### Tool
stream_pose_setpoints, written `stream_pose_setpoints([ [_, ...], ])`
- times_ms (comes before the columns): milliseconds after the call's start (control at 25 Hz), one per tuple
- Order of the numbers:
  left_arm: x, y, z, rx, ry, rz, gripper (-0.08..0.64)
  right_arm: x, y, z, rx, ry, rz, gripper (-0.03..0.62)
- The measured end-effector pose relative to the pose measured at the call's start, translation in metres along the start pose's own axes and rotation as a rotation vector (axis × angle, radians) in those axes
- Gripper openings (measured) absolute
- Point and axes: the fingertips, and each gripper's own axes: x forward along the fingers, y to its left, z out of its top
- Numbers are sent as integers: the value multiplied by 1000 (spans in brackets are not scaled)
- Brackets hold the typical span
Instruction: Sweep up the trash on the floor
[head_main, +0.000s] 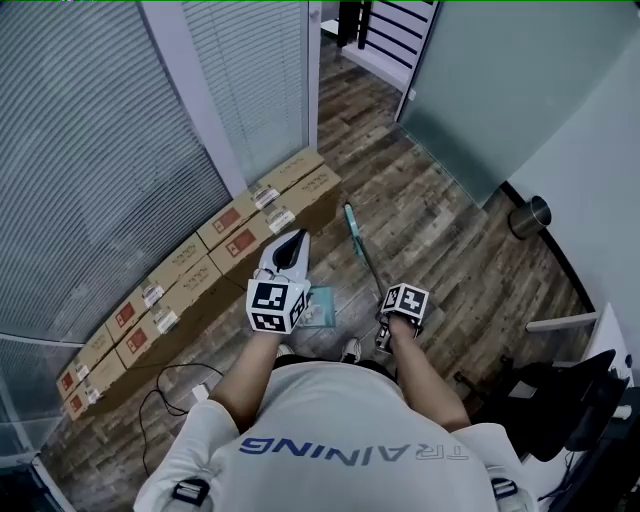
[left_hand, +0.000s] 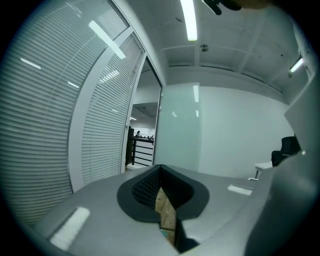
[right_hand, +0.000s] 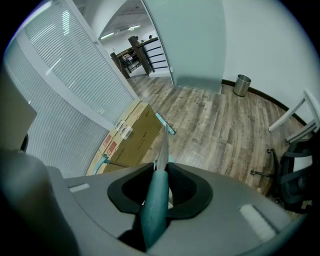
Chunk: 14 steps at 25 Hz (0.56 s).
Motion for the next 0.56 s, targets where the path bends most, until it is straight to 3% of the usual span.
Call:
stream_pose_setpoints([
  [560, -5, -7, -5, -22, 19, -9, 2, 1, -10, -12, 14, 14, 1, 107],
])
